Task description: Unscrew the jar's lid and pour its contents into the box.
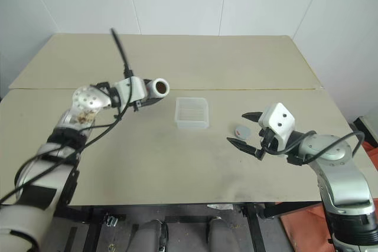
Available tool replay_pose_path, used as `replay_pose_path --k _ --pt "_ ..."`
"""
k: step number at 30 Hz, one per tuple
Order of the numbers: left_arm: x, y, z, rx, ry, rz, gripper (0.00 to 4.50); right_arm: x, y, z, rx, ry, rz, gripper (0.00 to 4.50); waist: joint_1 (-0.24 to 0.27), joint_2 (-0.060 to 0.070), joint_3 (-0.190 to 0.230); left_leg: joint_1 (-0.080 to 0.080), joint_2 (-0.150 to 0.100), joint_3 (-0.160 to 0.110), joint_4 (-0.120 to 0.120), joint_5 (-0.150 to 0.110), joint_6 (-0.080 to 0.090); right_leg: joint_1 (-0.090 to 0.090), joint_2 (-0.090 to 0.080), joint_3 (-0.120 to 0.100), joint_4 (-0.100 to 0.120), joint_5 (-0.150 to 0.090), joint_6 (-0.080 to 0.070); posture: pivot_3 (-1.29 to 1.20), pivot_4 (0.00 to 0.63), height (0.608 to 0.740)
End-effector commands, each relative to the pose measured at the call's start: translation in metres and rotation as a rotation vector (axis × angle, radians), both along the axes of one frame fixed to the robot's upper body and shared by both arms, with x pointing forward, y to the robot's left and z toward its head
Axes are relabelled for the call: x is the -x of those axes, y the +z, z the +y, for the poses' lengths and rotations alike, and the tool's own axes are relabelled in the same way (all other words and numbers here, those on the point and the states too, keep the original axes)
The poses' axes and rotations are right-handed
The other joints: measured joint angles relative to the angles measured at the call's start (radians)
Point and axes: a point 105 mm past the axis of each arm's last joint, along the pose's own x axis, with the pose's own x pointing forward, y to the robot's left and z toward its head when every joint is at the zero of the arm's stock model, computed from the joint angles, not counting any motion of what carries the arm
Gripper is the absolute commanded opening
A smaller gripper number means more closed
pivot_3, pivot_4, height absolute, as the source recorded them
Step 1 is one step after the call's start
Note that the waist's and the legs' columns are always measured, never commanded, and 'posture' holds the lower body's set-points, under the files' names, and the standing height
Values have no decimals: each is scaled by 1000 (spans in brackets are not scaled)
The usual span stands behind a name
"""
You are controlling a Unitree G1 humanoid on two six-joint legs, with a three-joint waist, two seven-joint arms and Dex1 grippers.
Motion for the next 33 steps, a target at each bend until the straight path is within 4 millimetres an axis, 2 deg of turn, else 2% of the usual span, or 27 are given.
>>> replay_pose_path --k 1,3,8,10,11,13,16,23,28,31,33 --pt "-8 16 -23 -210 -48 -188 1979 16 15 5 13 56 -60 4482 6 0 0 0 0 0 0 0 0 0 0 0 0 0 0 0 150 740" --pt "-13 21 -36 -378 -68 -328 1979 23 14 6 11 68 -53 4482 10 0 0 -1 -1 0 -1 0 0 0 0 0 -1 0 -1 0 150 740" --pt "-26 27 -61 -664 -99 -672 1979 30 11 6 -9 42 -39 4482 12 -2 1 -3 -4 -1 -1 -1 0 0 -4 0 -2 0 2 0 150 740" --pt "-28 37 -80 -737 -139 -877 1979 33 9 6 -16 28 -31 4482 13 -4 2 -4 -5 -1 0 -1 0 -1 -4 0 -3 -3 8 0 150 740" --pt "-27 37 -88 -825 -197 -980 1979 34 8 5 -13 21 -29 4482 13 -5 3 -5 -5 -2 0 -1 0 -1 -5 0 -3 -4 10 0 150 740" --pt "-26 36 -97 -940 -286 -1122 1979 36 8 5 -6 9 -29 4482 15 -8 5 -6 -6 -3 1 -1 0 -2 -5 0 -2 -4 11 0 150 740" --pt "-25 38 -105 -1024 -349 -1239 1979 37 10 3 -18 -14 -34 4482 11 -8 5 -7 -7 -3 0 -1 -1 -3 -5 1 -2 -4 11 0 150 740" --pt "-22 44 -111 -1025 -380 -1308 1979 42 8 0 -30 -56 -23 4482 11 -9 5 -7 -7 -3 0 -2 -1 -5 -5 1 0 -4 10 0 150 740" --pt "-27 46 -103 -1016 -313 -1262 1979 38 9 1 -44 -63 -23 4482 11 -9 5 -7 -9 -3 1 -1 -1 -5 -6 2 1 -4 10 0 150 740" --pt "-31 55 -97 -820 -144 -1100 1979 36 8 2 -49 -60 -19 4482 11 -9 5 -8 -9 -3 1 -1 -1 -6 -6 2 1 -4 9 0 150 740" --pt "-38 59 -85 -600 28 -873 1979 34 8 4 -56 -52 -16 4482 10 -9 5 -7 -9 -3 1 -1 -1 -5 -6 2 1 -1 5 0 150 740"
